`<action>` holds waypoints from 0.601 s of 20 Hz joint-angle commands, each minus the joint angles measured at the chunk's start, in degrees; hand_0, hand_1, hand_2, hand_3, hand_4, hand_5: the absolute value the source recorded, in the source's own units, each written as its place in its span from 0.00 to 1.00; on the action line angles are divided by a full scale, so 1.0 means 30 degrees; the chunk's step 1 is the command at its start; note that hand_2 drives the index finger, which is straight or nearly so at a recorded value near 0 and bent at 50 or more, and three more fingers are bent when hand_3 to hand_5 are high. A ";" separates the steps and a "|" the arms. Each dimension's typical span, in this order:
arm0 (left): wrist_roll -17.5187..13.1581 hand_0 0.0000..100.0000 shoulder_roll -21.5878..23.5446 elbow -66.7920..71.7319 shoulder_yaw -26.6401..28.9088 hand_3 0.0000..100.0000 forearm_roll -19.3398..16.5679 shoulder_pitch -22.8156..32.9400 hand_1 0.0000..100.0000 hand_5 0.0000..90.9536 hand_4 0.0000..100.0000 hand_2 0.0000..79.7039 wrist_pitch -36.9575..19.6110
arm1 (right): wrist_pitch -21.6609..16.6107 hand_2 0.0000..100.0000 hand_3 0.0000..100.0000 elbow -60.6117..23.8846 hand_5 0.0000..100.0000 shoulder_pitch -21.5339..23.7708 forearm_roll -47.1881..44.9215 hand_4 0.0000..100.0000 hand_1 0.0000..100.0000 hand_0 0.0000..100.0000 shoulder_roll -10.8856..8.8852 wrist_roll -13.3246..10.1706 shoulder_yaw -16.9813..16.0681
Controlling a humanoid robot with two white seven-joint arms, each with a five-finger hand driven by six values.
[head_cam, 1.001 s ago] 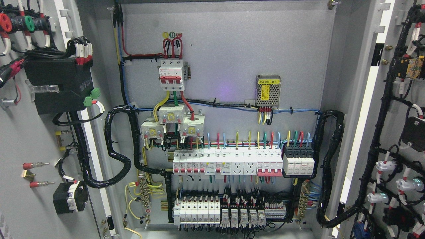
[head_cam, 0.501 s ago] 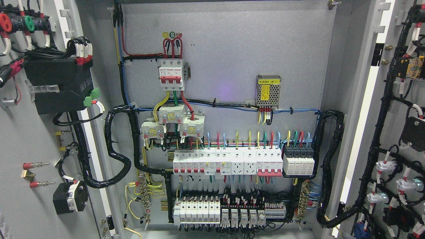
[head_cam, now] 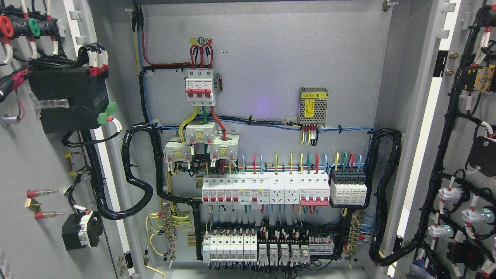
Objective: Open door with both hands
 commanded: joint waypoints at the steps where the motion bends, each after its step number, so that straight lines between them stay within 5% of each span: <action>1: -0.0026 0.00 0.0177 0.0014 0.1036 0.00 0.0857 0.0088 0.00 0.00 0.04 0.00 -0.5298 | 0.0033 0.00 0.00 0.0083 0.00 -0.0003 -0.0746 0.00 0.00 0.00 -0.1559 0.0015 0.0120; 12: -0.0026 0.00 0.1435 0.0073 0.2440 0.00 0.2761 0.0234 0.00 0.00 0.04 0.00 -0.5386 | 0.0004 0.00 0.00 0.0083 0.00 0.0232 -0.2036 0.00 0.00 0.00 -0.2029 0.0074 -0.0671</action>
